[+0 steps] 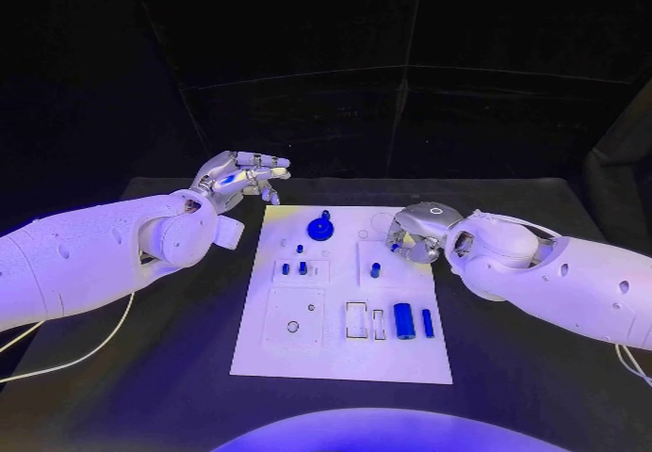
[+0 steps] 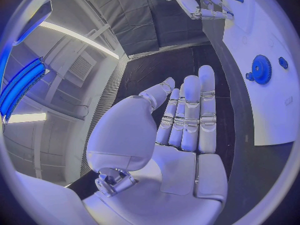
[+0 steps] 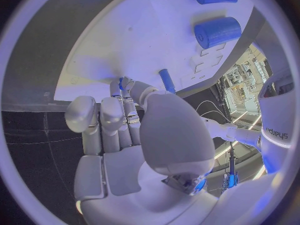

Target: Assemble the parts on the task board

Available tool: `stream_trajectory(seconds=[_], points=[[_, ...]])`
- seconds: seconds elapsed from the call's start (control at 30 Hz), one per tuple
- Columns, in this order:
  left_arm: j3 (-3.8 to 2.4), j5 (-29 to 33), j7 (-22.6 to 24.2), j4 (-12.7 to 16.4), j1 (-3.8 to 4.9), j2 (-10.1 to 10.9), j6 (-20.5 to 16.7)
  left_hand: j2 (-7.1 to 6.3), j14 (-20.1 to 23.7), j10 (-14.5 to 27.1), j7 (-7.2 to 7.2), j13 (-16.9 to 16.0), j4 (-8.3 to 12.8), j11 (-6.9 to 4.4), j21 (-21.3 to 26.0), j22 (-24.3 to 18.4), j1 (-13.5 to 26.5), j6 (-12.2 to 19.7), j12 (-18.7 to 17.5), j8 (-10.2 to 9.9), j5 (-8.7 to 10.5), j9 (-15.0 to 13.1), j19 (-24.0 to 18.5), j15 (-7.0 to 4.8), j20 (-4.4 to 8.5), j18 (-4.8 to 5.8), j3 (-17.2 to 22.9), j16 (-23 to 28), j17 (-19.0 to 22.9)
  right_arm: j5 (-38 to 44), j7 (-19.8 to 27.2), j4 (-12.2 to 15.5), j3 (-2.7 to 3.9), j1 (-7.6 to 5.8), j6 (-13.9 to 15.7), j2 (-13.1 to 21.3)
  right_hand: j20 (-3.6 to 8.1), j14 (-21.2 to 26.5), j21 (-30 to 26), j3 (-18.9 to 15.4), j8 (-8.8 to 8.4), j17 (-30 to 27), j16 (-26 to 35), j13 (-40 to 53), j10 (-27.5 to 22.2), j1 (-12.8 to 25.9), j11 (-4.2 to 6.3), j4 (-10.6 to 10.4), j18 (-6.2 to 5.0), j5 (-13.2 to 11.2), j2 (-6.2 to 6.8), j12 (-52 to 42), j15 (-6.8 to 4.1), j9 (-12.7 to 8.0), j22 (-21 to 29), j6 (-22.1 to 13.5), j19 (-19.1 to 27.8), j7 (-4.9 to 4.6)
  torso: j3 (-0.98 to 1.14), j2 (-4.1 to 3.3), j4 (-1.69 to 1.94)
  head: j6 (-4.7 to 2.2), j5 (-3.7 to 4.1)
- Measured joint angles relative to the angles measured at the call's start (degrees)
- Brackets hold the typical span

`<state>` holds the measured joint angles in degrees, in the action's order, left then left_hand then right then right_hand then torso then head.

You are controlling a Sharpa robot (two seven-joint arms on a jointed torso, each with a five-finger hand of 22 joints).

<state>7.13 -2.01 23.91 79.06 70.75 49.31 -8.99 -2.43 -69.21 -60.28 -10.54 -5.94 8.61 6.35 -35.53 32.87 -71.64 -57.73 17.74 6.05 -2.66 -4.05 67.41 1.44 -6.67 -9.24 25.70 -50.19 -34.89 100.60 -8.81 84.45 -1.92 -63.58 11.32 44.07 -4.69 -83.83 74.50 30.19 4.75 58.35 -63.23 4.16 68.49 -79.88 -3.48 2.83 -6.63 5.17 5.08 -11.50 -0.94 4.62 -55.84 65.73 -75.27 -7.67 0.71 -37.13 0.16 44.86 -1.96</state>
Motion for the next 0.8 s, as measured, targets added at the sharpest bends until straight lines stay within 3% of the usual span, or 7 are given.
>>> stream_trajectory(seconds=[0.53, 0.8], points=[[0.02, 0.02, -0.20, -0.64, 0.00, 0.25, 0.04, -0.24, 0.41, 0.60, -0.21, -0.05, -0.16, 0.21, 0.43, -0.25, 0.24, 0.21, 0.29, 0.22, 0.00, 0.05, -0.20, 0.00, -0.20, 0.00, -0.16, 0.00, 0.37, -1.44, -0.14, 6.90, 0.26, -0.10, 4.55, 3.82, 0.00, 0.00, 0.82, 0.51, -0.13, -0.05, 0.00, 0.00, -0.01, 0.43, -0.01, 0.37, -0.01, -0.16, 0.18, 0.05, 0.00, -0.03, -1.39, -0.02, -0.41, 0.01, -0.07, 0.01, -0.04, -0.47, -0.27], [0.03, 0.03, -0.22, -0.72, 0.00, -0.02, 0.07, -0.24, 0.41, 0.60, -0.21, -0.04, -0.15, 0.21, 0.43, -0.30, 0.24, 0.21, 0.28, 0.22, 0.00, 0.05, -0.20, 0.00, -0.19, 0.00, -0.16, 0.00, 0.44, -2.99, 0.65, 11.44, 0.33, -0.13, 6.75, 2.86, 0.00, 0.00, 1.04, 0.86, -0.15, -0.05, 0.00, -0.01, -0.01, 0.43, -0.01, 0.72, -0.01, -0.13, 0.19, 0.27, 0.01, -0.05, -1.61, -0.07, -0.41, 0.05, -0.09, -0.07, -0.01, -0.34, -0.90]])
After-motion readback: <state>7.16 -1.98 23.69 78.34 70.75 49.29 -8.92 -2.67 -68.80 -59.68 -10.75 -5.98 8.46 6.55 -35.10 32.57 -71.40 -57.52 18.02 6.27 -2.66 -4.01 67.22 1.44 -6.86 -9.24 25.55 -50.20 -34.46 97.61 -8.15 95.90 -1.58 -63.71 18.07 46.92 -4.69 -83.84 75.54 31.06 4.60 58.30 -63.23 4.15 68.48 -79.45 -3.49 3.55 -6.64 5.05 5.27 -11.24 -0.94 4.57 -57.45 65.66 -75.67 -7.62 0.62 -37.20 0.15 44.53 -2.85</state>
